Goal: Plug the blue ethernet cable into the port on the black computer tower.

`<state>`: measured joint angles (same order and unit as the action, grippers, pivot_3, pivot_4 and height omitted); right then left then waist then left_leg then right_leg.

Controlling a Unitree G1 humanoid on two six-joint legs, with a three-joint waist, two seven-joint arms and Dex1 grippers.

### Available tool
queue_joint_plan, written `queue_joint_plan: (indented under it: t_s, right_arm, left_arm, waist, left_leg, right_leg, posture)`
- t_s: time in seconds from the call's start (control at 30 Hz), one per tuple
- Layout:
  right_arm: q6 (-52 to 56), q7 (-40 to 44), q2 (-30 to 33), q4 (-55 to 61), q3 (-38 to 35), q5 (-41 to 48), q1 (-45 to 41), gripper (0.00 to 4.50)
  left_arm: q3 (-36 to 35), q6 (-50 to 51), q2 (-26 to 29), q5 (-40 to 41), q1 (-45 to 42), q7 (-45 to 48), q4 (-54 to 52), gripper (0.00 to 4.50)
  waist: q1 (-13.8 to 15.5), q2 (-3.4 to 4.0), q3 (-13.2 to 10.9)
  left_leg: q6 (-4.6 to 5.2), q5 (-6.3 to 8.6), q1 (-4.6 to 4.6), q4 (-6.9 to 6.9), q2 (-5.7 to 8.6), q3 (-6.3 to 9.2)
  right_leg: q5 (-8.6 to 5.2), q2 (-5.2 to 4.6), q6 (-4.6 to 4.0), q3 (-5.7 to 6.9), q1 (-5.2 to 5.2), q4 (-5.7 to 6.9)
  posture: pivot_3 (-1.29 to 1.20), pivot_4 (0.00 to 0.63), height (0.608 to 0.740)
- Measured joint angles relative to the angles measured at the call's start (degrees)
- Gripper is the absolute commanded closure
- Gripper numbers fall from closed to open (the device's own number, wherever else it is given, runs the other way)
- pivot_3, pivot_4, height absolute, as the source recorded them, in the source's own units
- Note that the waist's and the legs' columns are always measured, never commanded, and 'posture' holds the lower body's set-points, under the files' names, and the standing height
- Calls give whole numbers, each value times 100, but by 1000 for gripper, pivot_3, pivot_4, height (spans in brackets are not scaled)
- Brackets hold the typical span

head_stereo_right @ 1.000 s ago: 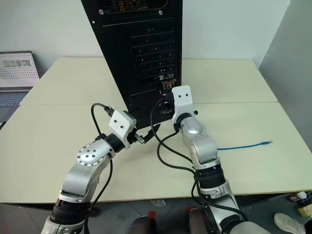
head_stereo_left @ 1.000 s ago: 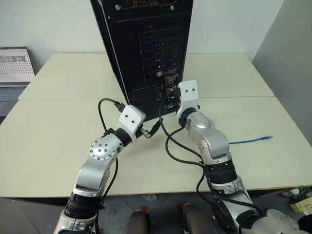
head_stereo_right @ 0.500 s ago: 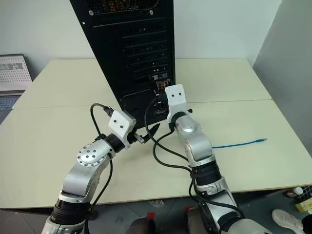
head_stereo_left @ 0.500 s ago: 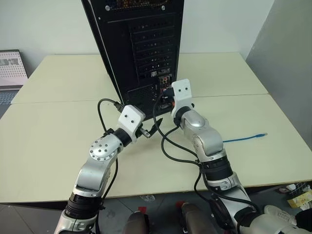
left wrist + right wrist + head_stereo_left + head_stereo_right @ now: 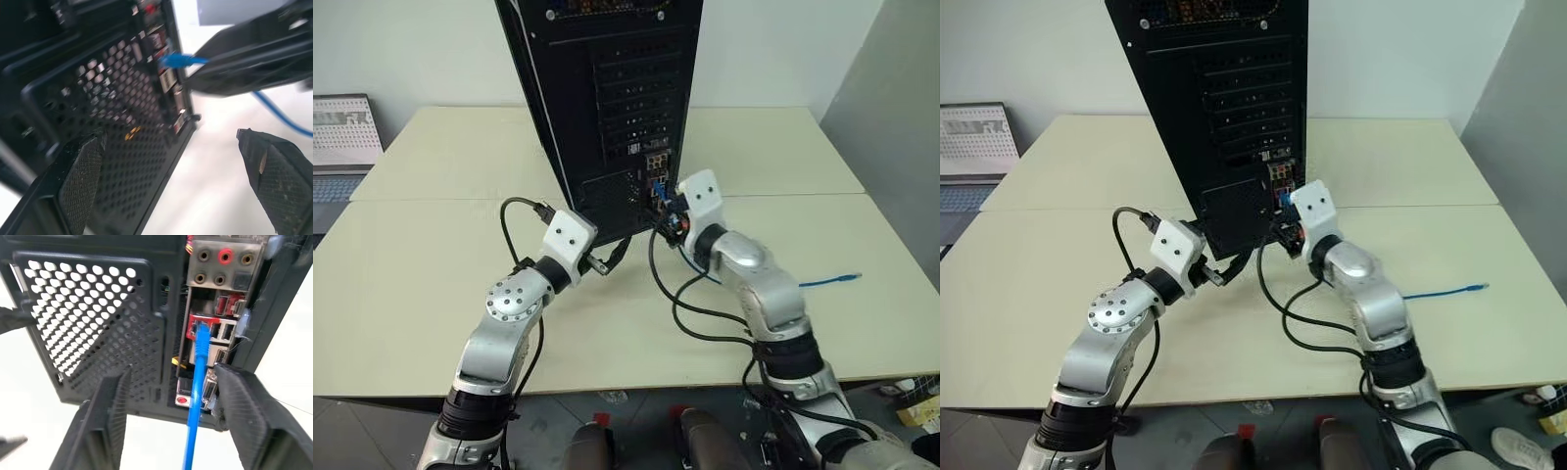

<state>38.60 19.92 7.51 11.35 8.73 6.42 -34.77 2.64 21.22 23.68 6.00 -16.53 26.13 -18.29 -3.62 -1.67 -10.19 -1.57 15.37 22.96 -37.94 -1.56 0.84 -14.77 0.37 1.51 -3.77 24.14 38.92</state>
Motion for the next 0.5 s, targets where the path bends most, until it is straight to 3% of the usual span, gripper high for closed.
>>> queue_joint_plan:
  t_s: [0.1,0.27,0.5]
  right_arm:
    - [-113,877,704,449,-226,522,253,182]
    - [-311,2075,1670,630,-824,1328,534,182]
    - [-576,2544,2071,309,-1225,1739,405,182]
  left_arm:
    - [-96,239,272,56,40,120,-143,0]
    - [-629,376,728,505,217,574,-362,0]
    - [-1000,488,1221,1021,311,1161,-405,0]
  waist:
    - [32,-2,-1]
    - [37,0,-3]
    - [43,-2,-4]
  left_leg:
    - [0,0,0,0,0,4]
    - [1,0,-2,0,-3,-1]
    - [1,0,-3,0,-4,-2]
  right_leg:
    - [0,2,1,4,-3,-4]
    - [-1,3,0,2,-3,-5]
    - [-2,7,0,1,-5,-6]
  posture:
    - [0,150,740]
    - [0,150,740]
    - [0,150,740]
